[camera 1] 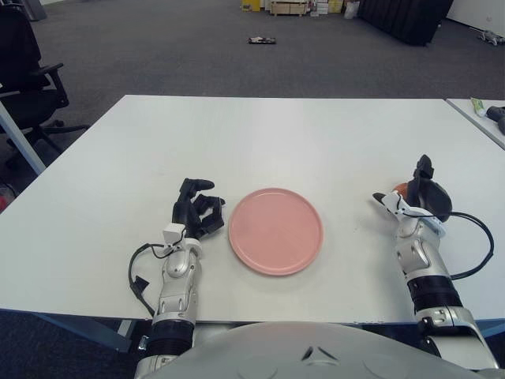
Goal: Put the apple into the plate.
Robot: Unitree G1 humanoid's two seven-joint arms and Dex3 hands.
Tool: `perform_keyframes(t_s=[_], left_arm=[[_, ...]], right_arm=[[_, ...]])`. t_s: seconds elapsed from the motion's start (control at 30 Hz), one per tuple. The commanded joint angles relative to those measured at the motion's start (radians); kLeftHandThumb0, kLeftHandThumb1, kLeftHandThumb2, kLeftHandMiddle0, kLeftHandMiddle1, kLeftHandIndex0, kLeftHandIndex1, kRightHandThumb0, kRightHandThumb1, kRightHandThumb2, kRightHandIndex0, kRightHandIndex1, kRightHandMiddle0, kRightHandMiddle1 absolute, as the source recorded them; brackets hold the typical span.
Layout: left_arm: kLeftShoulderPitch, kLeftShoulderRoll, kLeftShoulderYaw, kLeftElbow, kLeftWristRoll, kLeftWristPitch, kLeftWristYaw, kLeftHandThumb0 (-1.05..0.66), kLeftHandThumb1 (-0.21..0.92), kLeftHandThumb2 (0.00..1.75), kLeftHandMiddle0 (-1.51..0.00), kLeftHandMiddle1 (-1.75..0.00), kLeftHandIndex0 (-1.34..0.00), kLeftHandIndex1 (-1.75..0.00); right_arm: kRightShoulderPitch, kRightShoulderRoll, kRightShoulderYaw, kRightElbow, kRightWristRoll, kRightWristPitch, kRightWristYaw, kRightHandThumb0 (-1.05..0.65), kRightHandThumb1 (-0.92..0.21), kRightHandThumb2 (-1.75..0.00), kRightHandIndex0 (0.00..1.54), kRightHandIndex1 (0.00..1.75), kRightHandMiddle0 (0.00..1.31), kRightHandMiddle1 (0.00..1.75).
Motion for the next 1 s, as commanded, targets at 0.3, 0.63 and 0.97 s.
perform_keyframes(t_s=[0.3, 0.63, 0.97], left_arm=[[0.018, -0.003, 0.001, 0.017, 0.002, 0.027, 0.008, -0.01, 0.45, 1.06, -0.65, -1.40, -0.38, -1.75], [0.024, -0.002, 0.000, 0.008, 0.004, 0.034, 0.010, -0.01, 0.44, 1.07, -0.66, -1.40, -0.38, -1.75], [0.024, 0.001, 0.003, 0.007, 0.008, 0.035, 0.015, -0.01, 0.44, 1.07, -0.65, -1.40, -0.39, -1.75]], right_arm=[[-0.134, -0.045, 0.105, 0.328, 0.051, -0.065, 0.056, -0.97, -0.72, -0.32, 0.00, 0.00, 0.00, 0.00], [-0.191, -0.064, 0.198, 0.418, 0.046, 0.027, 0.197, -0.82, -0.61, -0.58, 0.00, 0.00, 0.00, 0.30], [-0.220, -0.062, 0.256, 0.379, 0.059, 0.204, 0.340, -0.76, -0.61, -0.72, 0.02, 0.01, 0.00, 0.64]])
